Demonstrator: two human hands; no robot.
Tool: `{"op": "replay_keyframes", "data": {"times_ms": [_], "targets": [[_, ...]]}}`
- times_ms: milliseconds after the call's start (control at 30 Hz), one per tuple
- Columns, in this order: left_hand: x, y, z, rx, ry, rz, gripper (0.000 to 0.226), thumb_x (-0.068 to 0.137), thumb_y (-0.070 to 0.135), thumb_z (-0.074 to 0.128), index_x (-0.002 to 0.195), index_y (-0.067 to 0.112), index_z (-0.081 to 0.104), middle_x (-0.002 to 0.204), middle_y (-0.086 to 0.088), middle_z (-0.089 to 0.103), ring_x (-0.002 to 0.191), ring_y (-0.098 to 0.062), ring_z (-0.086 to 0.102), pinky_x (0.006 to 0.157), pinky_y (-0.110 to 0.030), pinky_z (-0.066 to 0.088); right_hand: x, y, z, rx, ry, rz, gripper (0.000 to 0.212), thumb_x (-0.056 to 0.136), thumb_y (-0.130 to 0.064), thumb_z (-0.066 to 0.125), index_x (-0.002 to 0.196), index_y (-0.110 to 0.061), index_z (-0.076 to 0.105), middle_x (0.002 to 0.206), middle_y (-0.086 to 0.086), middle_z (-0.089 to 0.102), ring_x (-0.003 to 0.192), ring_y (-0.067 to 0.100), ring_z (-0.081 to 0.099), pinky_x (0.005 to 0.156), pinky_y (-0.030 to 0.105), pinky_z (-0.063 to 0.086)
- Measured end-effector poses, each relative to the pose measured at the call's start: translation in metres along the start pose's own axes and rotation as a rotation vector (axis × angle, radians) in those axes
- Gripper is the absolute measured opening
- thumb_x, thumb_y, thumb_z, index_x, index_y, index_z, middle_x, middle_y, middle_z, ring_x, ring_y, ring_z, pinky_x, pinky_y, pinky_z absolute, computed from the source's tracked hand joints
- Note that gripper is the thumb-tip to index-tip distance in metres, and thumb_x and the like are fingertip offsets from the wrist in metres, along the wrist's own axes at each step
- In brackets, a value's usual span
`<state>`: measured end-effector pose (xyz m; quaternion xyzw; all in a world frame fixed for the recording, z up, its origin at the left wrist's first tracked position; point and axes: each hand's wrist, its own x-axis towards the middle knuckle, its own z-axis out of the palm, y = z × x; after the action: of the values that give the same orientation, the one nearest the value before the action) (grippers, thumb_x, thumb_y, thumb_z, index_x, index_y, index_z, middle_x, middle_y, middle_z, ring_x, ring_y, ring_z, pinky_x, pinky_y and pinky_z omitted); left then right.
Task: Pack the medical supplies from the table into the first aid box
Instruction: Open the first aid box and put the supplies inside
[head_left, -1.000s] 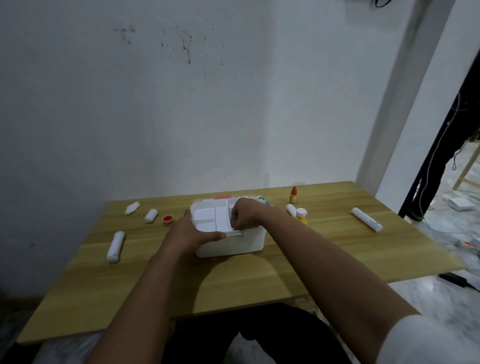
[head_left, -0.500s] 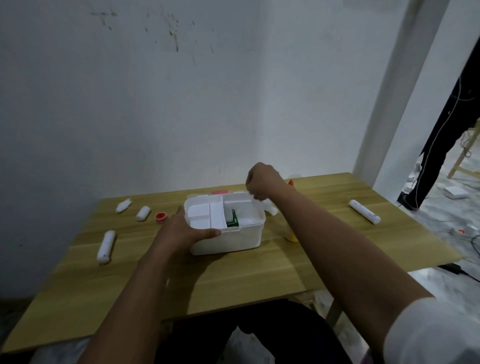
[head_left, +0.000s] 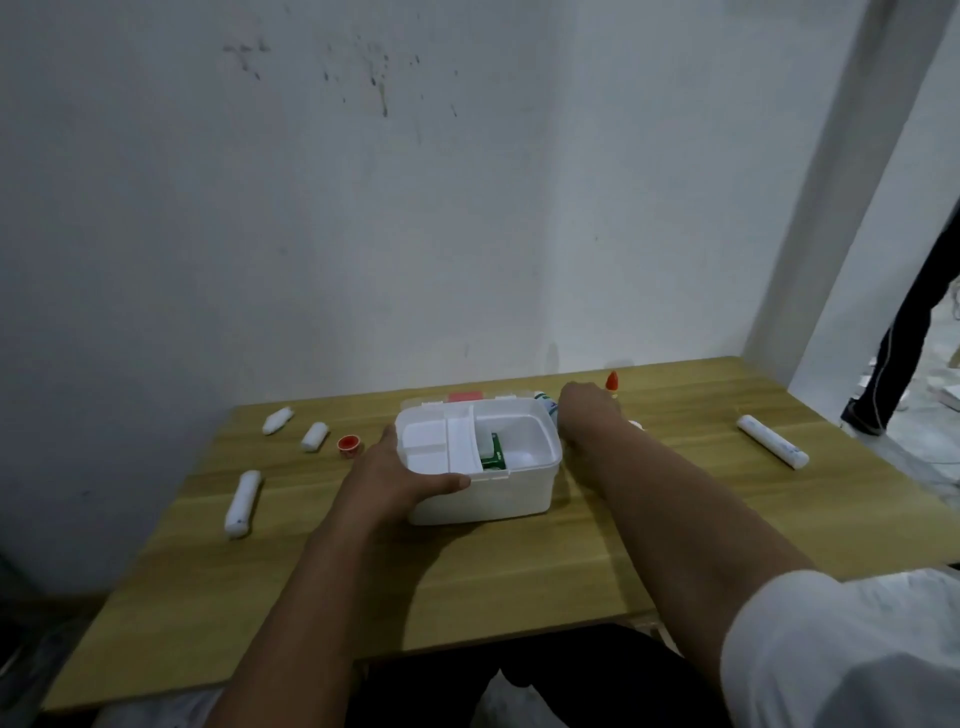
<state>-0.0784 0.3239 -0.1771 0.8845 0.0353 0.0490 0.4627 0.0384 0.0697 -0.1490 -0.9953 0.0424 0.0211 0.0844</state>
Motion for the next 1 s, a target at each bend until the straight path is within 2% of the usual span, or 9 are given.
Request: {"op": "replay_keyframes", "data": {"times_ms": [133,200,300,367,433,533,700,867,1000], "targets": [[0.002,-0.002,-0.001,-0.006,-0.005,-0.005,0.110,0.056,0.056,0.093,0.150,0.033,0.041,0.143,0.006,0.058,0.115,-0.012,0.050,0.081,-0.033,0.048,0.010,0.000,-0.037,0.153,0.102,-0.003,0.022,0.083,-0.016,0.078,0.085,-0.006,0.058,0.098,0.013,0.071,0.087,0.030,0.071,0.073,0.037,0.059],[0.002,-0.001,-0.003,0.005,-0.014,-0.016,0.110,0.054,0.059,0.092,0.149,0.035,0.041,0.143,0.007,0.058,0.112,-0.011,0.049,0.082,-0.035,0.049,0.013,-0.002,-0.059,0.282,0.207,-0.028,0.016,0.082,-0.014,0.076,0.092,-0.005,0.067,0.099,0.015,0.073,0.085,0.031,0.072,0.072,0.035,0.059],[0.001,-0.001,-0.002,0.024,-0.007,-0.016,0.109,0.054,0.060,0.092,0.148,0.035,0.043,0.143,0.007,0.058,0.109,-0.009,0.049,0.079,-0.033,0.048,0.006,-0.008,-0.088,0.407,0.332,-0.129,0.025,0.082,-0.014,0.074,0.106,-0.009,0.076,0.108,0.011,0.075,0.094,0.030,0.073,0.077,0.031,0.056],[0.001,-0.001,0.000,0.022,-0.003,-0.013,0.108,0.056,0.057,0.093,0.148,0.034,0.043,0.143,0.007,0.058,0.110,-0.009,0.048,0.079,-0.033,0.046,-0.004,-0.016,-0.102,0.483,0.327,-0.189,0.032,0.081,-0.013,0.077,0.112,-0.009,0.076,0.109,0.011,0.075,0.087,0.030,0.075,0.079,0.038,0.063],[0.001,0.000,0.001,0.019,-0.004,-0.012,0.106,0.057,0.056,0.093,0.148,0.034,0.043,0.144,0.006,0.058,0.110,-0.010,0.048,0.079,-0.032,0.046,-0.013,-0.025,-0.109,0.520,0.258,-0.221,0.034,0.080,-0.012,0.080,0.114,-0.007,0.075,0.103,0.012,0.074,0.073,0.028,0.076,0.068,0.041,0.065],[0.000,0.002,0.000,0.034,0.002,-0.028,0.108,0.056,0.059,0.093,0.148,0.034,0.043,0.143,0.005,0.058,0.112,-0.013,0.051,0.077,-0.033,0.047,-0.025,-0.041,-0.105,0.493,0.174,-0.271,0.029,0.081,-0.005,0.079,0.110,-0.004,0.075,0.097,0.016,0.073,0.073,0.029,0.076,0.061,0.041,0.065],[-0.001,0.002,0.000,0.045,-0.012,-0.040,0.110,0.057,0.057,0.093,0.150,0.032,0.040,0.146,0.003,0.056,0.126,-0.021,0.052,0.082,-0.036,0.048,-0.039,-0.066,-0.099,0.316,0.238,-0.370,0.029,0.083,-0.004,0.070,0.112,-0.005,0.074,0.111,0.014,0.072,0.089,0.031,0.071,0.078,0.041,0.063],[0.000,0.001,0.001,0.033,-0.002,-0.024,0.108,0.059,0.055,0.093,0.151,0.031,0.041,0.144,0.002,0.058,0.114,-0.016,0.052,0.079,-0.034,0.048,-0.054,-0.073,-0.085,0.102,0.154,-0.379,0.012,0.087,-0.003,0.067,0.098,-0.006,0.062,0.086,0.009,0.063,0.070,0.023,0.064,0.070,0.037,0.061],[0.000,0.002,0.003,0.023,0.000,-0.028,0.106,0.061,0.053,0.093,0.150,0.031,0.041,0.144,0.001,0.058,0.119,-0.019,0.053,0.085,-0.039,0.052,-0.059,-0.063,-0.044,-0.020,0.148,-0.381,0.012,0.089,0.001,0.061,0.094,-0.009,0.056,0.083,0.008,0.059,0.074,0.023,0.059,0.065,0.032,0.048]]}}
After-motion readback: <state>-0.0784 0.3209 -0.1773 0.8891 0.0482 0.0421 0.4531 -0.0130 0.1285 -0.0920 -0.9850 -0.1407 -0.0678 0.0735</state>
